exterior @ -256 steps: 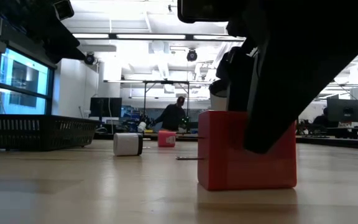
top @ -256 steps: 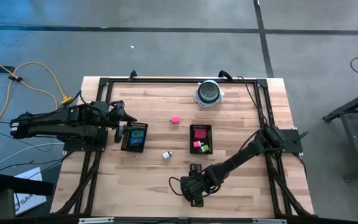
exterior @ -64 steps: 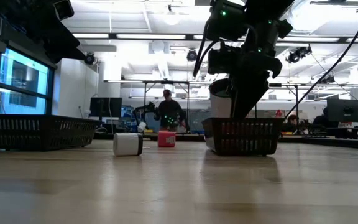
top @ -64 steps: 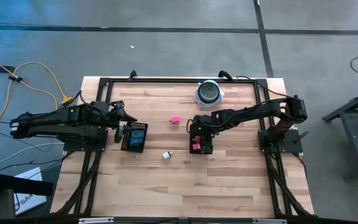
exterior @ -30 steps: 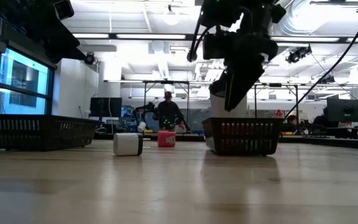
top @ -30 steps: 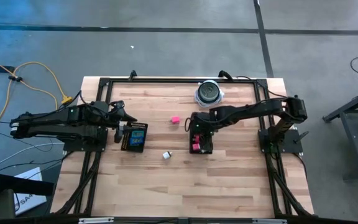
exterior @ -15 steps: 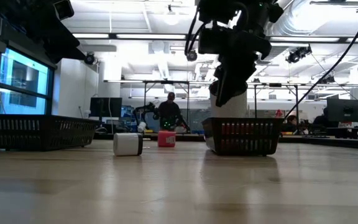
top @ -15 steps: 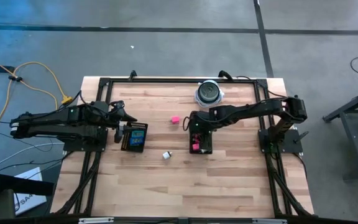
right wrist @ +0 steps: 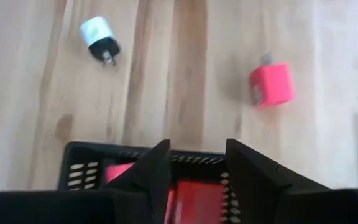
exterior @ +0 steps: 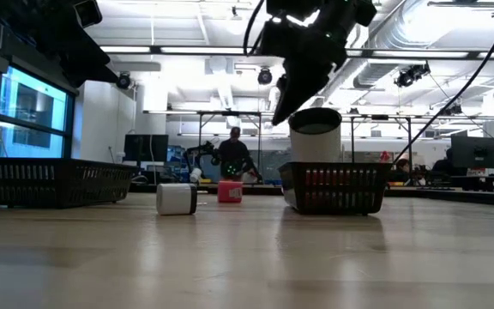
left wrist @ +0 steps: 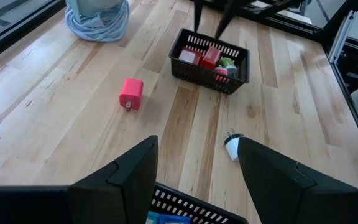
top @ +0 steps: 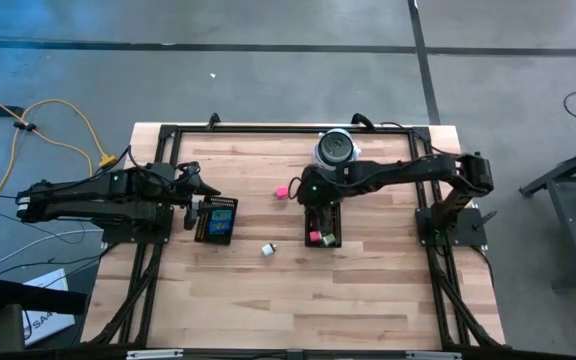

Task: Pick & Place Office items
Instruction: Put the pink charger adapter into the right black bin

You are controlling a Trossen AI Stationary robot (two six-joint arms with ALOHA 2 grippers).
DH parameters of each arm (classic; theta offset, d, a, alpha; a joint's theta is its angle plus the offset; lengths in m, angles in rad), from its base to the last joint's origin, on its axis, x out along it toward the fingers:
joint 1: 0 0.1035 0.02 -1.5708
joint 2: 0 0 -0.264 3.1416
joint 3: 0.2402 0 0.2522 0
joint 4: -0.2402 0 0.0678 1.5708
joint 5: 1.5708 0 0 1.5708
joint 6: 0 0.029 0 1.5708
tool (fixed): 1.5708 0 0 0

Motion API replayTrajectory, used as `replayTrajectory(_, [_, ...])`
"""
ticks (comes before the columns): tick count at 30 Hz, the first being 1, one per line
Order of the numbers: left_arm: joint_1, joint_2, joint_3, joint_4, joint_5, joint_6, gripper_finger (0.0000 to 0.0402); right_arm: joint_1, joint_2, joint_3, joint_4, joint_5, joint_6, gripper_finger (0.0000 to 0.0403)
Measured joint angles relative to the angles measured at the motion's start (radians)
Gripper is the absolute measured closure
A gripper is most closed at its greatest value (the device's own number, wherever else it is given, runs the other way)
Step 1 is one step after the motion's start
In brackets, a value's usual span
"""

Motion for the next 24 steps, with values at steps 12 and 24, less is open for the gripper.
replayTrajectory(12, [0.0,0.0,0.0,0.0,0.0,0.0,0.0186,-0.081,0.141,0.142,0.036,-0.036,-0.094,0.0261])
replayTrajectory(24, [0.0,0.0,0.0,0.0,0.0,0.0,0.0186,-0.093,0.246,0.186,0.091,0.024,-0.143,0.0261])
